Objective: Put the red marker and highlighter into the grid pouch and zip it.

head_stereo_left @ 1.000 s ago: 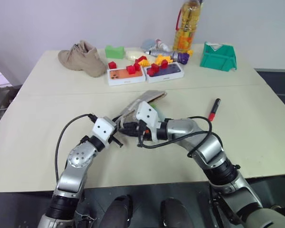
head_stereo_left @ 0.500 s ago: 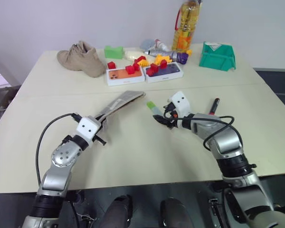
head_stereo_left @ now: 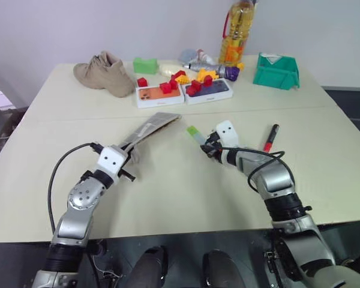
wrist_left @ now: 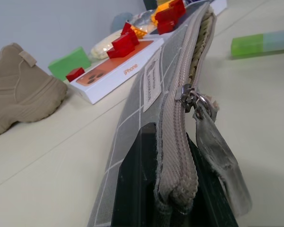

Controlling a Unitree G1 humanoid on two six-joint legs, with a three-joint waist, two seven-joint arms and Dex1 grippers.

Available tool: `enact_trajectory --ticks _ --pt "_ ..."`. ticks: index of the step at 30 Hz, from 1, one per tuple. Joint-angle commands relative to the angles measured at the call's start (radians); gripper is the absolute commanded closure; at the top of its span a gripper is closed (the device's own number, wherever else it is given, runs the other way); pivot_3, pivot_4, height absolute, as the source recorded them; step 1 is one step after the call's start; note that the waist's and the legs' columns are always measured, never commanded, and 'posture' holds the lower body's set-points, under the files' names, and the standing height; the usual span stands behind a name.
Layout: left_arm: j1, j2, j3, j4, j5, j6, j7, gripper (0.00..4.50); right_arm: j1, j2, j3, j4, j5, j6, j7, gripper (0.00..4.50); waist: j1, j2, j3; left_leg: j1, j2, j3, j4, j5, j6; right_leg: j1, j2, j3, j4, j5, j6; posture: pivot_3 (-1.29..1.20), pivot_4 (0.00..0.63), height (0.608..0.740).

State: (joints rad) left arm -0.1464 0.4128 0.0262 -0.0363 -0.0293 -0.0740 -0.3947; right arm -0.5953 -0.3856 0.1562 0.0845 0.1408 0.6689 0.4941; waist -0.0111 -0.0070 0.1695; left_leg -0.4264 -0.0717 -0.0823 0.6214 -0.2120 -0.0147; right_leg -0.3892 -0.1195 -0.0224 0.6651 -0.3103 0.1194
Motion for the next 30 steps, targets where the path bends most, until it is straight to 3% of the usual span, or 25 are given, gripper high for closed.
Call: enact_trajectory --ticks 1,7,30 --pt "-0.011 0.002 0.022 -0.015 -0.013 -0.007 -0.001 4.50 0.000 -0.081 -0.001 -0.107 -0.007 -0.123 0.107 3.61 0.000 0.000 0.000 0.000 0.000 0.000 0.000 0.000 0.000 0.000 0.000 0.000 0.000 0.000 0.000 0.00 0.150 0.739" --pt "-0.018 -0.001 0.012 -0.014 -0.026 -0.013 -0.024 4.50 0.013 -0.160 -0.056 -0.237 0.090 -0.123 0.246 3.61 -0.004 0.000 0.000 0.000 0.000 0.000 0.000 0.000 0.000 0.000 0.000 0.000 0.000 0.000 0.000 0.00 0.150 0.739" --pt "-0.009 -0.039 -0.033 -0.072 -0.056 -0.008 -0.093 4.50 -0.001 -0.125 -0.002 -0.237 0.069 -0.025 0.231 3.61 0.000 0.000 0.000 0.000 0.000 0.000 0.001 0.000 0.000 0.001 0.000 0.000 0.000 0.000 0.000 0.00 0.150 0.739"
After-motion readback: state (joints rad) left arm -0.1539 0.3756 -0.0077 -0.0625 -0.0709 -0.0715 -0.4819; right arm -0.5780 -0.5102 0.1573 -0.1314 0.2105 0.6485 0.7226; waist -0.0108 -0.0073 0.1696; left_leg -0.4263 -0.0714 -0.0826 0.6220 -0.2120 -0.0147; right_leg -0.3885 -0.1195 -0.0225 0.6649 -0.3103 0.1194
